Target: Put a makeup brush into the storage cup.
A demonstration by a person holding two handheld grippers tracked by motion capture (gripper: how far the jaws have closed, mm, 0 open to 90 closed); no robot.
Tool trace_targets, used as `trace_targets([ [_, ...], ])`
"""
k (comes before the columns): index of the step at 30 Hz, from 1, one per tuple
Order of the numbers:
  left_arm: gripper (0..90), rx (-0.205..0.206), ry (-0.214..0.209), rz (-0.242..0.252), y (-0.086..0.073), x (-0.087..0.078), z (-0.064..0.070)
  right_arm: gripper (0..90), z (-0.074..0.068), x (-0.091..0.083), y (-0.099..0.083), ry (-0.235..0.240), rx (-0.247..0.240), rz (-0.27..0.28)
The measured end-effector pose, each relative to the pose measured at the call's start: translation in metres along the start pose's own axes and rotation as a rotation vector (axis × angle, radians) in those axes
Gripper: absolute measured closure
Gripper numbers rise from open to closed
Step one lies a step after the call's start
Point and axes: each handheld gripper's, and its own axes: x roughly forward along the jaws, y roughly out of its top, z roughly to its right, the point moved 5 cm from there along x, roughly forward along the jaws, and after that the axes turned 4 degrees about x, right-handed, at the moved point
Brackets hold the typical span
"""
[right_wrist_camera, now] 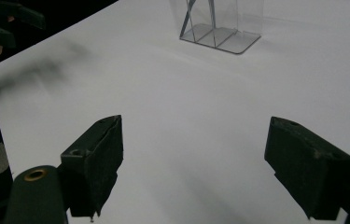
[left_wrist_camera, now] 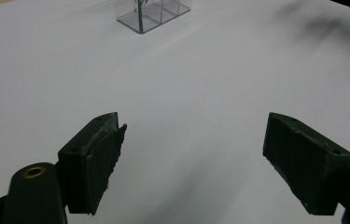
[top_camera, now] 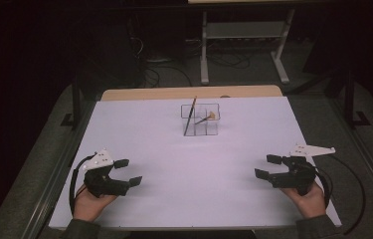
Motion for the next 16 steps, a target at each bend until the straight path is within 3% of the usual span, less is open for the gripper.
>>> trace_targets([
  [16, 18.6, 0.002, 0.006, -0.015, -0.0030, 0.0030, -0.0017, 17.5, -0.0041, 0.0002, -0.0016, 0.008, -0.015, 0.009],
])
